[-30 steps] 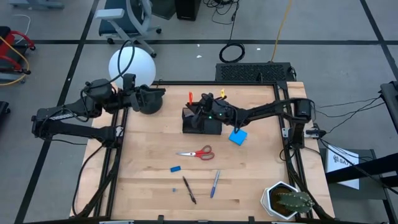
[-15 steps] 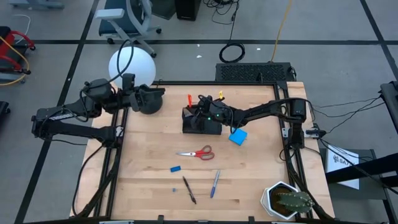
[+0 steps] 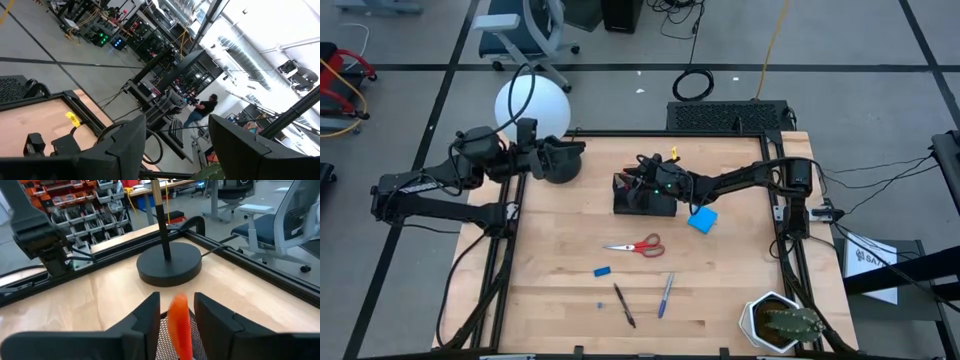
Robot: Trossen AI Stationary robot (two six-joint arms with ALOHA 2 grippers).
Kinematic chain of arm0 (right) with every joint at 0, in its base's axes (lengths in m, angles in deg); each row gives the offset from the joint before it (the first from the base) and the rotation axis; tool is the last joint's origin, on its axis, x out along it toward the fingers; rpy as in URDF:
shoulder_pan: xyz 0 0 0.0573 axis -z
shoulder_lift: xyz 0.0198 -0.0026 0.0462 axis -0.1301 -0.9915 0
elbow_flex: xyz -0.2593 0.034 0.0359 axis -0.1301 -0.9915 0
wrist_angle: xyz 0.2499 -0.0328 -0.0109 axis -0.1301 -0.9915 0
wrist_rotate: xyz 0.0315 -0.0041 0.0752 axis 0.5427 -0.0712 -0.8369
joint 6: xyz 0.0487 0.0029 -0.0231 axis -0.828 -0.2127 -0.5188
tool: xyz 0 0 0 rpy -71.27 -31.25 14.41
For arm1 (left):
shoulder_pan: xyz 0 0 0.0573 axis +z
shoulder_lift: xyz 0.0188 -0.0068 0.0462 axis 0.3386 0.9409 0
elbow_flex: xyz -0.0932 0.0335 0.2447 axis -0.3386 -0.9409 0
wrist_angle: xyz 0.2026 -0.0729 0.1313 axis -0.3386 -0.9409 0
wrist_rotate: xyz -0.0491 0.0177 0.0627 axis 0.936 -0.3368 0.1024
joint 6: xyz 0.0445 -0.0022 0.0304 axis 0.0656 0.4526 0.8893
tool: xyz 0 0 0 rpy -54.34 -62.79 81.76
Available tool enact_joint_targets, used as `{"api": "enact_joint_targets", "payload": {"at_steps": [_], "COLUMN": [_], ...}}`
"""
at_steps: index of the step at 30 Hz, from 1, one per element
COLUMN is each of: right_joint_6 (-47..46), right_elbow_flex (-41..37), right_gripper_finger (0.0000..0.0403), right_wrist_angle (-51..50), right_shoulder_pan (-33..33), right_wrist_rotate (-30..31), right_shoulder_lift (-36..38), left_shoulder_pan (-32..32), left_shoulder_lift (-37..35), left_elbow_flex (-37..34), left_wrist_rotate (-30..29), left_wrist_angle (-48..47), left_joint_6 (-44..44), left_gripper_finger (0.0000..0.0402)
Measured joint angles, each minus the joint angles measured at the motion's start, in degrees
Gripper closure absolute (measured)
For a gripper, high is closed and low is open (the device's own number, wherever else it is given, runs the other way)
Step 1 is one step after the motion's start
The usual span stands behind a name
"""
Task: Pick and place office supplies into organizer
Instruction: Put the purple marker into the black desk organizer
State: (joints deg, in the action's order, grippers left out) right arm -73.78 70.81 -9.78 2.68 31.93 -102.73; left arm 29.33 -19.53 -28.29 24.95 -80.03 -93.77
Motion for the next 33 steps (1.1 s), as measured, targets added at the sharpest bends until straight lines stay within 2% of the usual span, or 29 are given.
{"api": "enact_joint_targets", "payload": {"at_steps": [10,17,24,30,33], "right_joint_6": [-0.01,0.94,5.96,6.22,6.22], "right_elbow_flex": [0.00,0.02,0.02,0.02,0.02], "right_gripper_finger": [0.0291,0.0290,0.0292,0.0293,0.0293], "right_wrist_angle": [-0.02,0.32,-1.80,-7.07,-10.15], "right_shoulder_pan": [0.00,-0.05,-0.52,-0.93,-1.34], "right_wrist_rotate": [0.02,-0.03,-0.11,-0.17,-2.47], "right_shoulder_lift": [0.43,4.34,12.08,20.67,25.10], "left_shoulder_pan": [0.00,0.02,0.01,0.02,0.01], "left_shoulder_lift": [0.00,0.00,0.00,0.00,0.00], "left_elbow_flex": [-0.02,-0.04,-0.04,-0.04,-0.04], "left_wrist_rotate": [0.02,0.32,2.35,3.08,3.08], "left_wrist_angle": [0.00,-0.17,-0.21,-0.22,-0.22], "left_joint_6": [-0.07,1.40,2.62,3.75,4.17], "left_gripper_finger": [0.0181,0.0181,0.0181,0.0181,0.0181]}}
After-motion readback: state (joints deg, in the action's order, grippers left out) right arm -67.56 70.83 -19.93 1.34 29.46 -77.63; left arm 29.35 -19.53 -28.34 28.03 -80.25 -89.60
